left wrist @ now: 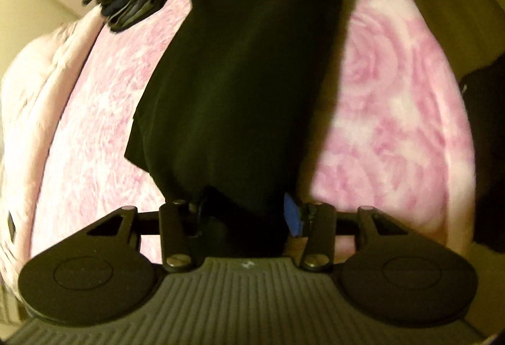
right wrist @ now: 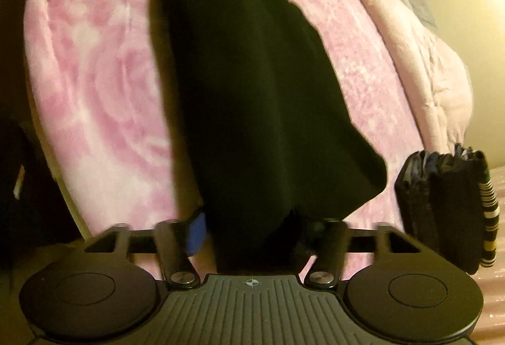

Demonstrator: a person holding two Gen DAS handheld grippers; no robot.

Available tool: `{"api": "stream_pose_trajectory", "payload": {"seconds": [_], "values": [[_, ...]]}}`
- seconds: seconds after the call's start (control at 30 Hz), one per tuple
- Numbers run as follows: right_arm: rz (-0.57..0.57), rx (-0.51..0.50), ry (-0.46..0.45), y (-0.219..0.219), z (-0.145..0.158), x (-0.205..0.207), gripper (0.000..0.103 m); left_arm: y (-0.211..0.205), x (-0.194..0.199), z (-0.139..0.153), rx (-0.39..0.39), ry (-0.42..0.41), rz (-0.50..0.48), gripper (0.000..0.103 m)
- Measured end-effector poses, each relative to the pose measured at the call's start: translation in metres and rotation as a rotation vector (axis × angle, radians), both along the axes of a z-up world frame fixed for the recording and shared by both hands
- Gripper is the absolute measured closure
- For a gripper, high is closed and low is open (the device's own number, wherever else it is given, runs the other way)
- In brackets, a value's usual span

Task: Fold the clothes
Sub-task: 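Lift the folded jacket off the bedspread with both tools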

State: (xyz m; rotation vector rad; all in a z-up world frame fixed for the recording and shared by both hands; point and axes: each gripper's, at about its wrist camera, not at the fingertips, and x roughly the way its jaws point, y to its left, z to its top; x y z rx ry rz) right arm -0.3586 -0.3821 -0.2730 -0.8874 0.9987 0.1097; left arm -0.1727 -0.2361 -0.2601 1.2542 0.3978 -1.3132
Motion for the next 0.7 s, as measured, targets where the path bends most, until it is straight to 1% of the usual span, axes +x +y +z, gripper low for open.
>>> {"api": "stream_pose_trajectory", "payload": {"seconds": [0.03, 0.13, 0.17, 0.2, 0.23, 0.27, 0.3, 0.33, 0.37, 0.43, 0.5, 0.57, 0.63, 0.7], "values": [[0.014, 0.018, -0.009, 0.003, 0.003, 0.001, 0.023, 0.001, 0.000, 0.006, -0.003, 0.015, 0.012, 0.060], [0.036, 0.044, 0.013, 0.007, -0.002, 0.013, 0.024, 0.003, -0.002, 0.023, -0.037, 0.039, 0.021, 0.059], [0.036, 0.046, 0.020, 0.007, -0.006, 0.019, 0.024, 0.004, -0.004, 0.029, -0.058, 0.047, 0.015, 0.055], [0.035, 0.047, 0.037, 0.004, -0.010, 0.025, 0.024, 0.004, -0.006, 0.033, -0.076, 0.051, 0.004, 0.042], [0.034, 0.049, 0.058, 0.001, -0.013, 0.030, 0.035, 0.001, -0.008, 0.035, -0.083, 0.048, -0.010, 0.037], [0.032, 0.052, 0.079, -0.002, -0.017, 0.036, 0.048, -0.001, -0.011, 0.034, -0.084, 0.041, -0.025, 0.036], [0.024, 0.066, 0.097, -0.006, -0.014, 0.040, 0.051, -0.005, -0.014, 0.030, -0.071, 0.029, -0.045, 0.036], [0.012, 0.089, 0.113, -0.008, -0.008, 0.045, 0.060, -0.009, -0.017, 0.025, -0.059, 0.016, -0.066, 0.036], [-0.003, 0.115, 0.122, -0.012, 0.001, 0.049, 0.065, -0.012, -0.021, 0.019, -0.041, -0.004, -0.089, 0.036], [-0.038, 0.166, 0.122, -0.016, 0.025, 0.055, 0.069, -0.019, -0.026, 0.004, 0.004, -0.079, -0.129, 0.036], [-0.058, 0.192, 0.107, -0.020, 0.048, 0.062, 0.070, -0.025, -0.030, -0.007, 0.038, -0.151, -0.151, 0.036], [-0.062, 0.205, 0.102, -0.021, 0.063, 0.069, 0.070, -0.030, -0.029, -0.009, 0.043, -0.196, -0.138, 0.036], [-0.059, 0.217, 0.113, -0.023, 0.069, 0.072, 0.070, -0.037, -0.028, -0.011, 0.056, -0.235, -0.130, 0.036], [-0.050, 0.226, 0.127, -0.026, 0.070, 0.069, 0.070, -0.042, -0.025, -0.013, 0.071, -0.258, -0.133, 0.036]]}}
